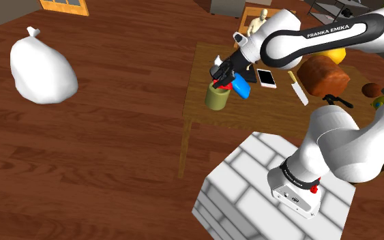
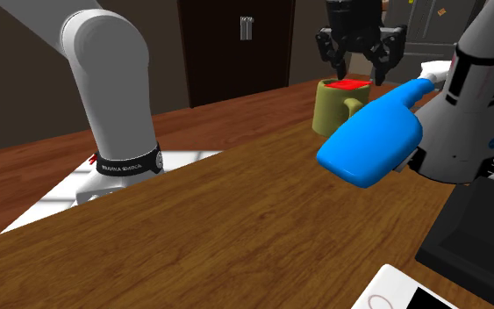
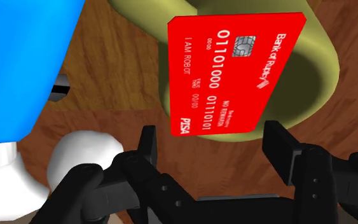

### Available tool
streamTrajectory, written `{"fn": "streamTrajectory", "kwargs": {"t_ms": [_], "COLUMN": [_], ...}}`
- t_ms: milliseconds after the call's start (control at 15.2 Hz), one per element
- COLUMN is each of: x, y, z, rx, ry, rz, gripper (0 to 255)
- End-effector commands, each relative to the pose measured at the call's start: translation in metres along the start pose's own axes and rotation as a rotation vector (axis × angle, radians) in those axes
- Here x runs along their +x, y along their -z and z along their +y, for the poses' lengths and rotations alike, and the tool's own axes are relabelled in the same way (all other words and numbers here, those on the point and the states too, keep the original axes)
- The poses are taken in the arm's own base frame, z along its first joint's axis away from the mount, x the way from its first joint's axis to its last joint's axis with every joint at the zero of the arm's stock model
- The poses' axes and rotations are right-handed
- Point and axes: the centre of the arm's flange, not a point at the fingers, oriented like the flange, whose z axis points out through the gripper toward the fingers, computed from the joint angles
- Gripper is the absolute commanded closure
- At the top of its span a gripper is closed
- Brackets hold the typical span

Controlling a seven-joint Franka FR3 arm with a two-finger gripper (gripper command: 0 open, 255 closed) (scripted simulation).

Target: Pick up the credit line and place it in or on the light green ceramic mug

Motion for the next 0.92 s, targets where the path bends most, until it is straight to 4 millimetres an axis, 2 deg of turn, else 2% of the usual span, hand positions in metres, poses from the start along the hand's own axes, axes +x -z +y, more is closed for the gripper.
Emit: {"fn": "streamTrajectory", "kwargs": {"t_ms": [0,264,528,858], "x": [-0.002,-0.001,-0.001,-0.001], "y": [-0.001,-0.002,0.048,0.048], "z": [-0.001,0.000,0.000,0.000], "rx": [0.003,0.003,0.003,0.003], "ry": [-0.001,-0.001,-0.001,-0.001], "rz": [-0.005,-0.005,-0.005,-0.005], "gripper": [0,0,0,0]}}
